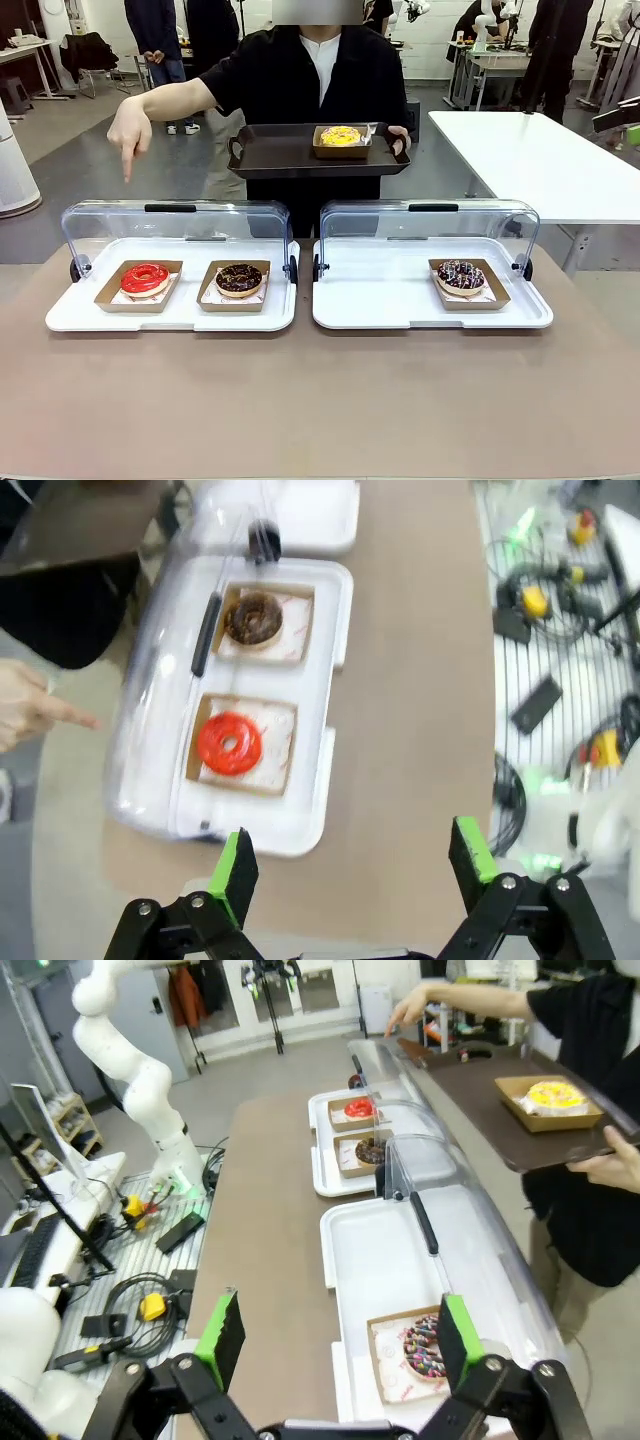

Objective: Provide the desired donut to the person.
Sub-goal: Pick up and lift the Paper togo box containing the Donut pointed at by the person.

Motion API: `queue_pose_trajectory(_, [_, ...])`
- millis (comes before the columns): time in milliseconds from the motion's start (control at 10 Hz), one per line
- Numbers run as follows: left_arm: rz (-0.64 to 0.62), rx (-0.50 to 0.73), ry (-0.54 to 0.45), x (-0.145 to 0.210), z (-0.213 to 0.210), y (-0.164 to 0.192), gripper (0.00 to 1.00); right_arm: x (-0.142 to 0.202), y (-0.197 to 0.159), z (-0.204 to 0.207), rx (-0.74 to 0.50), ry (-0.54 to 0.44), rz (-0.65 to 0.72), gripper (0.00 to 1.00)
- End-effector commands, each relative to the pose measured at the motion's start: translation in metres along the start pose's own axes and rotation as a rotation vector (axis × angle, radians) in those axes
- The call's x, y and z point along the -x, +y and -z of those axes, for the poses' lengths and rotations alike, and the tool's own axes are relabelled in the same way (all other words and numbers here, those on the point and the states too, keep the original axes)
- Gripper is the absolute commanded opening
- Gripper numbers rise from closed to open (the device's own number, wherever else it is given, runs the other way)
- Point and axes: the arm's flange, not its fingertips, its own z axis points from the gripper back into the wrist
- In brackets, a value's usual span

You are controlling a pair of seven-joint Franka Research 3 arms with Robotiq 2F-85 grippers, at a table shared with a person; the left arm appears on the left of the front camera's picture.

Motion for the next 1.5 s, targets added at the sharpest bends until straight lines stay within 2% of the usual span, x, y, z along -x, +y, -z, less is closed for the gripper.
queue_pose_trajectory(0, [0.073, -0.047, 0.237, -0.021, 0.016, 0.002, 1.0, 0.002, 0.0, 0.0, -0.002, -0.003, 0.001, 1.0])
queue_pose_trajectory(200, [0.187, -0.091, 0.382, -0.05, 0.043, -0.015, 1.0, 0.002, 0.0, 0.0, -0.002, -0.003, 0.001, 1.0])
queue_pose_trajectory(300, [0.24, -0.13, 0.419, -0.062, 0.066, -0.029, 1.0, 0.002, 0.0, 0.0, -0.002, -0.003, 0.001, 1.0])
queue_pose_trajectory(600, [0.293, -0.13, 0.44, -0.055, 0.136, -0.051, 1.0, 0.002, 0.0, 0.0, -0.002, -0.003, 0.001, 1.0])
queue_pose_trajectory(1000, [0.298, -0.099, 0.417, -0.03, 0.222, -0.035, 1.0, 0.002, 0.0, 0.0, -0.002, -0.003, 0.001, 1.0])
queue_pose_trajectory(1100, [0.271, -0.091, 0.411, -0.024, 0.244, -0.022, 1.0, 0.002, 0.0, 0.0, -0.002, -0.003, 0.001, 1.0])
queue_pose_trajectory(1400, [0.231, -0.059, 0.402, -0.017, 0.282, 0.009, 1.0, 0.002, 0.0, 0.0, -0.002, -0.003, 0.001, 1.0])
